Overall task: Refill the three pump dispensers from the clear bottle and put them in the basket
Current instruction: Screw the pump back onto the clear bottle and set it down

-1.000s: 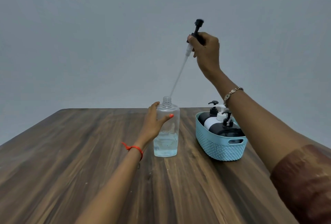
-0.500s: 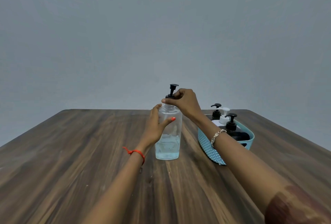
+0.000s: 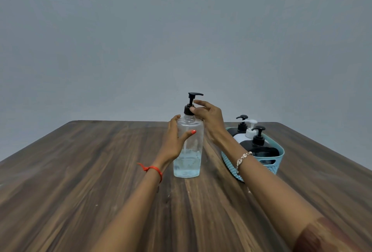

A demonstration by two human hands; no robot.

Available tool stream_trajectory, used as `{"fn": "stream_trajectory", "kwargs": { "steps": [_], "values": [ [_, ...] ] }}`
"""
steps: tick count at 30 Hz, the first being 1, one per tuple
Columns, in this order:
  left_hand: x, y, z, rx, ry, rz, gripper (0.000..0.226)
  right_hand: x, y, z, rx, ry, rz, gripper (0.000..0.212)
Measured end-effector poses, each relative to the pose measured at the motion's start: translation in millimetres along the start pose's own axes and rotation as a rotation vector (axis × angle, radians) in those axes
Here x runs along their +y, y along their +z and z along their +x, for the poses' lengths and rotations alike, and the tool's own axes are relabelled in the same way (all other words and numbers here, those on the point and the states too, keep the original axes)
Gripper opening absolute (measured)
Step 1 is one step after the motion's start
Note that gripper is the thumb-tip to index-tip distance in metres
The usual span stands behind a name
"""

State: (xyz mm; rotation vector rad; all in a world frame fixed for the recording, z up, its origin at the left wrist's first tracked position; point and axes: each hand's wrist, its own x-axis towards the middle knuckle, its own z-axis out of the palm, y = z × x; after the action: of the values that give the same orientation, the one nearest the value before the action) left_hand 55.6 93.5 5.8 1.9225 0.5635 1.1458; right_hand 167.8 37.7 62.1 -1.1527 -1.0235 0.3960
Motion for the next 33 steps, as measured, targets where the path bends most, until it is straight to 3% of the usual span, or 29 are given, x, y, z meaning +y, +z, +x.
{"fn": "stream_trajectory", "kwargs": {
  "steps": [2,5,7,9,11,15,22,25,30,32,33],
  "values": [
    [2,0,-1,-0.011,-0.002,0.015,0.078,-1,3,0,-0.018,-0.029,-0.049,0.03],
    [4,0,-3,-0.036,-0.025,0.002,0.085,-1,10,-2,0.004,-0.071,-0.183,0.012],
    [4,0,-4,-0.048,-0.038,-0.003,0.084,1,11,-2,0.041,-0.066,-0.231,0.025],
    [4,0,-5,-0.045,-0.044,-0.001,0.081,0,9,-1,0.04,-0.057,-0.214,0.028],
    [4,0,-5,-0.037,-0.042,-0.005,0.079,-3,7,-2,-0.017,-0.032,-0.127,0.013],
    [4,1,-5,-0.042,-0.032,-0.027,0.077,-5,-1,-2,-0.118,-0.046,-0.037,0.014],
    [2,0,-4,-0.048,-0.037,-0.025,0.078,-7,7,-3,0.02,-0.084,-0.142,0.025],
    [0,0,-3,-0.046,-0.034,-0.036,0.077,-6,3,0,0.03,-0.081,-0.096,0.018],
    [-2,1,-2,-0.044,-0.036,-0.047,0.077,-1,5,-1,-0.002,-0.114,-0.208,0.028],
    [-2,0,-2,-0.048,-0.035,-0.054,0.077,-2,7,-3,0.018,-0.097,-0.135,0.018],
    [-2,0,-2,-0.047,-0.03,-0.052,0.076,-3,7,-3,0.068,-0.073,-0.063,0.026]
  ]
}}
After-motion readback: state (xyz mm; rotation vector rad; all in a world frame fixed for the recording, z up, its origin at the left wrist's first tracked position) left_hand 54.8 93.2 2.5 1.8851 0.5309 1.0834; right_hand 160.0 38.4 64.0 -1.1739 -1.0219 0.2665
